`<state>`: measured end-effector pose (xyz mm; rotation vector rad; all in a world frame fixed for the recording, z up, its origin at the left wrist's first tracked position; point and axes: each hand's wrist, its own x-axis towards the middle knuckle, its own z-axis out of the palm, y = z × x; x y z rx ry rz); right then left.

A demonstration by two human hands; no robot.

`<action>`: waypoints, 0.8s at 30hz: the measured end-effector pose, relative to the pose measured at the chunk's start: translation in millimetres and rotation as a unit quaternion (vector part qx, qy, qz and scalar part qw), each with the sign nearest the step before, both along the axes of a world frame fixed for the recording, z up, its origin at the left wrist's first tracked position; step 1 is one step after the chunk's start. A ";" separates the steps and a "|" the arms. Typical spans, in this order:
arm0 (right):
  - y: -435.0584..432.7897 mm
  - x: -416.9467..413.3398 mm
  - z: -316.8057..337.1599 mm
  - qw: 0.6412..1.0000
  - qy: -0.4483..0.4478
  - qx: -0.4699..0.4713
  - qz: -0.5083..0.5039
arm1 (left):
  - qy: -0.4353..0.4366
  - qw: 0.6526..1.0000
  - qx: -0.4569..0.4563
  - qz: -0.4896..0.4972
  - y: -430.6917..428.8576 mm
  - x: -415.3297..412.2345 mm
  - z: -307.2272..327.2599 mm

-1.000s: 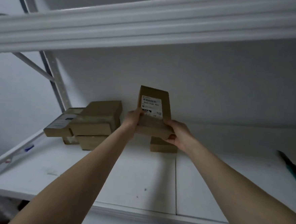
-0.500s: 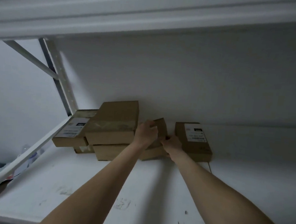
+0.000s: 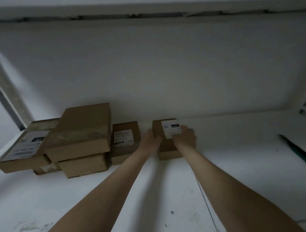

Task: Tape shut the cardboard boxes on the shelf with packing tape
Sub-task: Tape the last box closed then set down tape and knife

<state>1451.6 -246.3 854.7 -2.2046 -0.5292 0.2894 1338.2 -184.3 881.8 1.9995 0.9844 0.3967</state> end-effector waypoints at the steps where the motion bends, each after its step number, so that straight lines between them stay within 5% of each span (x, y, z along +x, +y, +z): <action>1: -12.5 5.5 -2.3 0.999 0.026 -0.021 -0.004 | -0.011 1.000 -0.021 -0.003 -7.3 6.4 -4.2; 6: -58.3 13.5 -13.7 0.975 0.204 0.078 0.051 | 0.012 0.992 -0.119 0.036 -19.2 33.7 -36.8; 13: -94.1 39.0 -17.9 0.942 0.271 0.192 -0.058 | -0.144 0.980 -0.087 0.108 -71.6 59.6 -44.6; 24: -241.7 116.8 7.9 0.870 0.359 0.337 -0.027 | -0.207 0.940 -0.270 0.034 -160.5 130.1 -14.1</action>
